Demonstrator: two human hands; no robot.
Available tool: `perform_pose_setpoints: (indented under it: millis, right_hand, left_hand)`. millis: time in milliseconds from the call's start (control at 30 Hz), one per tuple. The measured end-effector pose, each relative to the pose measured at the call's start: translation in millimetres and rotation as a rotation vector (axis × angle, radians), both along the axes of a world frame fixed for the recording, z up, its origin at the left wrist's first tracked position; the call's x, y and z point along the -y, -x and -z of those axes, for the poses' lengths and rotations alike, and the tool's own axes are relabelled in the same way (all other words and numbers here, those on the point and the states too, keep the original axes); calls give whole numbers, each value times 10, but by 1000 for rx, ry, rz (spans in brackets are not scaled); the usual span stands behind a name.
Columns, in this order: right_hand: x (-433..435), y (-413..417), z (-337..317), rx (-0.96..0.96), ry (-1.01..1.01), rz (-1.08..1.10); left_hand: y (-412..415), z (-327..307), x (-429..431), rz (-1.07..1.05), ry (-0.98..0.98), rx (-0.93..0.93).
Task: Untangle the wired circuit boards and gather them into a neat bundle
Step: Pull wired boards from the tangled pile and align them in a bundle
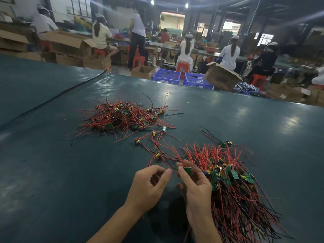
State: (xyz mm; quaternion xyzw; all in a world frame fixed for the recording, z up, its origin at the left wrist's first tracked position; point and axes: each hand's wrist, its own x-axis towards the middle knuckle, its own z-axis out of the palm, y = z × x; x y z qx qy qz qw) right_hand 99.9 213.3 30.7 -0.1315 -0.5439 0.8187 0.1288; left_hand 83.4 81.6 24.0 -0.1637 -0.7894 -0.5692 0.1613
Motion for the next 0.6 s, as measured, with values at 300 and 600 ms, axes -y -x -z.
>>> perform_pose_setpoints:
  millis: [300,600]
  right_hand:
    - [75,7,-2,132,63,-133]
    - [32,-22,-44,161,179,-201]
  left_hand:
    - [45,19,-18,-17,-207,152]
    - [72,49,27,108,-260,162]
